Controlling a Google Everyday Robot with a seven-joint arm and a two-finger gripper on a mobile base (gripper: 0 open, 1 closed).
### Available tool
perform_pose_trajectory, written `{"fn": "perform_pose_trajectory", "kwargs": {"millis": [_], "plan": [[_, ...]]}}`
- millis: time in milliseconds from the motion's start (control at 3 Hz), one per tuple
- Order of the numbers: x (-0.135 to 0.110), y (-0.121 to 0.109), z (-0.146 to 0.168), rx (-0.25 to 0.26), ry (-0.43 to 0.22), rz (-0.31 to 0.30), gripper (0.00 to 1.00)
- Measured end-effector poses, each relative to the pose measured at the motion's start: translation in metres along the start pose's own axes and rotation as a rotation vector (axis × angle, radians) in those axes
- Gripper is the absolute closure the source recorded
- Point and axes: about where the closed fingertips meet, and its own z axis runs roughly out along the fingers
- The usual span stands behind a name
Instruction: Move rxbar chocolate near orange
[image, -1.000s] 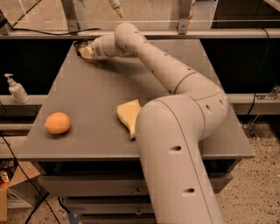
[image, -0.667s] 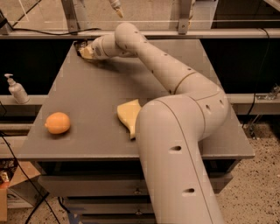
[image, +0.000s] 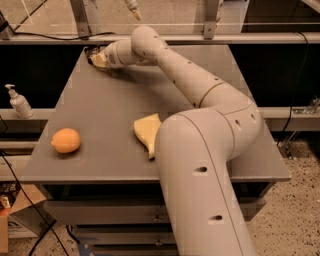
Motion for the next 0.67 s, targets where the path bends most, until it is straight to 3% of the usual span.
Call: {"fn": "perform_pose_trajectory", "kwargs": {"millis": [333, 667], "plan": [[-0.0001, 0.0001, 0.0, 0.0, 0.0, 0.0, 0.59], [-0.0003, 0.0001, -0.0001, 0.0, 0.0, 0.0, 0.6]]}}
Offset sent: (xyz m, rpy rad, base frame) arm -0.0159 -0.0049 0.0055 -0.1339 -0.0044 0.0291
